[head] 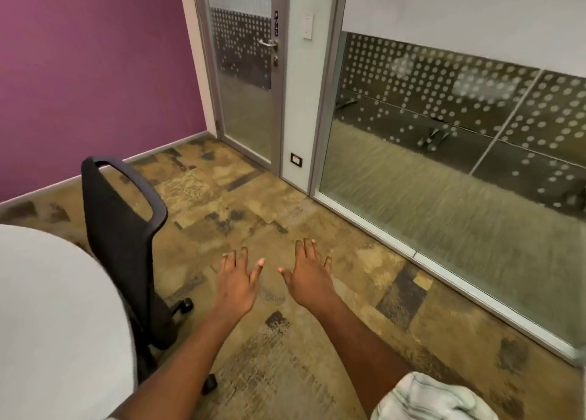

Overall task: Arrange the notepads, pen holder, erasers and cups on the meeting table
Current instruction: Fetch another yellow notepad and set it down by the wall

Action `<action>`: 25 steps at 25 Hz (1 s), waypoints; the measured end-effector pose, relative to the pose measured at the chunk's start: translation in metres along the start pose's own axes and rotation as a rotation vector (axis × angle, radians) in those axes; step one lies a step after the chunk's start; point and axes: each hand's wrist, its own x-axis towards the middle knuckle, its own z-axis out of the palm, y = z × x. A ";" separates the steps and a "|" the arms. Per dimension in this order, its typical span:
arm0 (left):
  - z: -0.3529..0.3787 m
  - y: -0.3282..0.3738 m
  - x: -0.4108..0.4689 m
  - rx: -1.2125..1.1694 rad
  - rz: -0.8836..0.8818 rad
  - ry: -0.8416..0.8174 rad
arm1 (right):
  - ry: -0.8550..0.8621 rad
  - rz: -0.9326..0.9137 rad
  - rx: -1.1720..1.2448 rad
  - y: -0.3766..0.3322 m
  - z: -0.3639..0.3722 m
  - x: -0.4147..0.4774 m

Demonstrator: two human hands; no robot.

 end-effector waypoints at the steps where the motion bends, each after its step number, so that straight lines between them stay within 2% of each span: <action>1: 0.001 -0.001 0.019 0.006 -0.010 0.011 | -0.005 0.003 0.002 0.000 0.000 0.022; 6: 0.016 -0.007 0.137 -0.009 -0.090 0.046 | -0.019 -0.096 0.028 -0.007 0.011 0.166; 10: 0.018 -0.009 0.232 -0.033 -0.227 0.082 | -0.106 -0.209 0.022 -0.028 0.011 0.276; 14: 0.003 -0.008 0.328 -0.057 -0.328 0.217 | -0.163 -0.329 0.001 -0.055 0.002 0.391; 18: -0.003 -0.028 0.397 -0.088 -0.425 0.255 | -0.204 -0.440 -0.028 -0.088 0.015 0.466; 25: -0.019 -0.085 0.552 -0.112 -0.494 0.224 | -0.240 -0.421 -0.008 -0.158 0.041 0.610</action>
